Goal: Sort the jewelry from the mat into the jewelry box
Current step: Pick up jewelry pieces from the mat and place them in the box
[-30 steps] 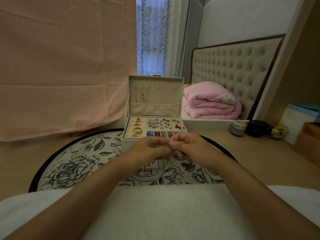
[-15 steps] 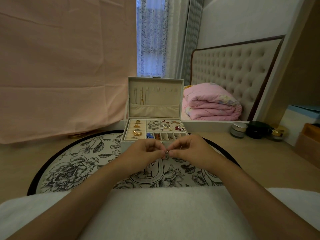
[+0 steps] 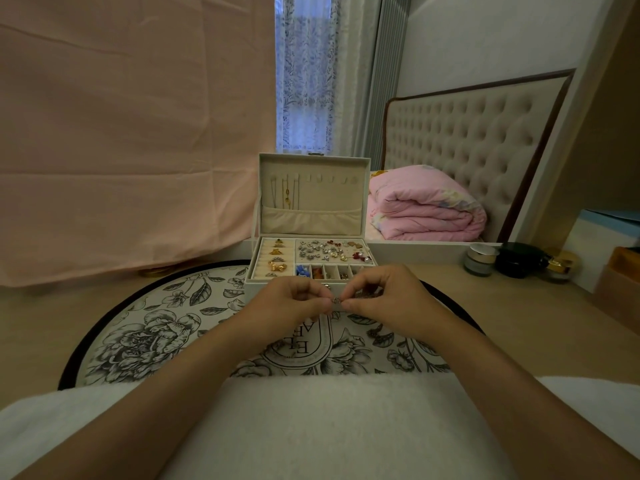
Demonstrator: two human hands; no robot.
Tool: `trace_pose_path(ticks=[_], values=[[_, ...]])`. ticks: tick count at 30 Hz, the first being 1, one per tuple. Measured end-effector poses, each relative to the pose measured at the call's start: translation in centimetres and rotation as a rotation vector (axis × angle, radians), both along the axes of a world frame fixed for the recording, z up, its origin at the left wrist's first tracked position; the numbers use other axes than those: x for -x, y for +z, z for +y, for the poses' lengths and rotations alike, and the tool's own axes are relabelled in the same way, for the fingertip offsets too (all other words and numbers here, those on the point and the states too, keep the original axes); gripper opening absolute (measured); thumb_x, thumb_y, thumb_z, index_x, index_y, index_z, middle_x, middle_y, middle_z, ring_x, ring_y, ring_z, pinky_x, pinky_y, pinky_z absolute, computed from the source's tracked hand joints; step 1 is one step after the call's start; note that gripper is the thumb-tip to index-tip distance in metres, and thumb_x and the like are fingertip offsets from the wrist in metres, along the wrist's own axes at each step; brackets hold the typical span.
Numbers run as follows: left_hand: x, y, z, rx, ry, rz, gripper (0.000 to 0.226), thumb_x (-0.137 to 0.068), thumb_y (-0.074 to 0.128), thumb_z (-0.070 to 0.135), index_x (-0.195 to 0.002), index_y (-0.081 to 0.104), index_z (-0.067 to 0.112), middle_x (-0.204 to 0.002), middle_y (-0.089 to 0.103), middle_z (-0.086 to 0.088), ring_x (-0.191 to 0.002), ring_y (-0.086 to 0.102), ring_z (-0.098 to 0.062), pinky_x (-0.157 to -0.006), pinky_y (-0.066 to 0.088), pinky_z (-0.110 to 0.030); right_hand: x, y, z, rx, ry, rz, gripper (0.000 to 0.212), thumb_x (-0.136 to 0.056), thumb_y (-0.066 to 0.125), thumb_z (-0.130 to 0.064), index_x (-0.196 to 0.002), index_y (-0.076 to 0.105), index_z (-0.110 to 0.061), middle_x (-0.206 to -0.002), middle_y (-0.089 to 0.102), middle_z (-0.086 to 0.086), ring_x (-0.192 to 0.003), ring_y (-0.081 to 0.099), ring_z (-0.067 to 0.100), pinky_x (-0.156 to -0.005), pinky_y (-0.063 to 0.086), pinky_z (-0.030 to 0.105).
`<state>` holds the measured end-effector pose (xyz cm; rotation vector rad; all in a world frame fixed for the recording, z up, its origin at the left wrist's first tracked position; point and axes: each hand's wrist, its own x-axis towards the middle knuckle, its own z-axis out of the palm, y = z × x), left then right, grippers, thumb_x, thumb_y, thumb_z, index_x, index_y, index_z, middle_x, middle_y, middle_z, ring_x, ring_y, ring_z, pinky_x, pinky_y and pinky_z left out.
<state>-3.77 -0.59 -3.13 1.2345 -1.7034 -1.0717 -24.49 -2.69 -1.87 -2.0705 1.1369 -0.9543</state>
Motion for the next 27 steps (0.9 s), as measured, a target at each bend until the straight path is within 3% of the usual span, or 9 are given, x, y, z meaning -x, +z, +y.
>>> trace_pose_path(ticks=[3,7,10,16,19,22,27], values=[[0.0,0.1,0.0,-0.009,-0.009,0.005,0.006,-0.091,0.068,0.017,-0.093,0.074,0.02,-0.079,0.073,0.003,-0.071,0.06,-0.004,-0.07,0.049,-0.019,-0.1,-0.3,-0.1,-0.017,-0.006,0.001,0.01,-0.08,0.083,-0.016,-0.084,0.079,-0.023,-0.069,0.068,-0.019,-0.061,0.055,0.0,-0.06,0.049,0.017],[0.0,-0.1,0.0,-0.001,0.0,-0.005,0.006,-0.092,0.067,0.019,-0.094,0.073,0.021,-0.082,0.074,0.004,-0.071,0.061,-0.002,-0.067,0.048,-0.015,-0.1,-0.6,-0.4,-0.029,0.018,-0.021,0.008,-0.087,0.076,-0.022,-0.092,0.079,-0.028,-0.083,0.075,0.0,-0.064,0.064,0.012,-0.066,0.058,0.03],[0.1,-0.2,0.0,0.007,0.008,0.001,0.006,-0.092,0.067,0.02,-0.095,0.073,0.021,-0.081,0.074,0.004,-0.069,0.061,-0.001,-0.064,0.048,-0.013,-0.1,-0.6,-0.4,-0.024,0.018,0.017,0.01,-0.088,0.075,-0.02,-0.094,0.08,-0.025,-0.083,0.076,0.002,-0.061,0.066,0.013,-0.067,0.061,0.035],[0.3,-0.7,-0.3,0.099,0.053,0.037,0.006,-0.088,0.073,0.018,-0.093,0.071,0.016,-0.086,0.073,-0.004,-0.076,0.064,-0.008,-0.074,0.053,-0.023,-0.3,-0.8,-0.4,-0.001,0.004,0.007,0.006,-0.088,0.076,-0.021,-0.088,0.08,-0.026,-0.076,0.073,-0.005,-0.064,0.061,0.009,-0.067,0.056,0.033],[0.5,-1.2,-0.5,0.281,0.142,-0.045,0.011,-0.083,0.077,0.021,-0.088,0.069,0.025,-0.085,0.07,0.007,-0.079,0.065,-0.004,-0.072,0.052,-0.018,-0.3,-0.9,-0.3,0.018,0.002,0.017,0.006,-0.089,0.074,-0.022,-0.088,0.079,-0.025,-0.073,0.07,-0.01,-0.064,0.057,0.005,-0.066,0.052,0.028],[0.6,-1.2,-0.2,0.414,0.206,-0.121,0.009,-0.084,0.076,0.025,-0.084,0.068,0.029,-0.077,0.065,0.014,-0.071,0.058,-0.002,-0.066,0.047,-0.013,-0.3,-0.8,-0.3,0.016,-0.008,0.023,0.006,-0.09,0.072,-0.023,-0.089,0.078,-0.024,-0.072,0.069,-0.011,-0.062,0.054,0.005,-0.063,0.05,0.025],[0.9,-0.6,0.4,0.359,0.184,-0.179,0.008,-0.085,0.075,0.033,-0.091,0.078,0.03,-0.075,0.073,0.014,-0.073,0.065,0.004,-0.067,0.047,-0.007,-0.4,-0.8,-0.3,0.029,-0.013,0.054,0.007,-0.091,0.071,-0.025,-0.09,0.077,-0.027,-0.078,0.071,-0.007,-0.064,0.057,0.005,-0.064,0.052,0.027]])
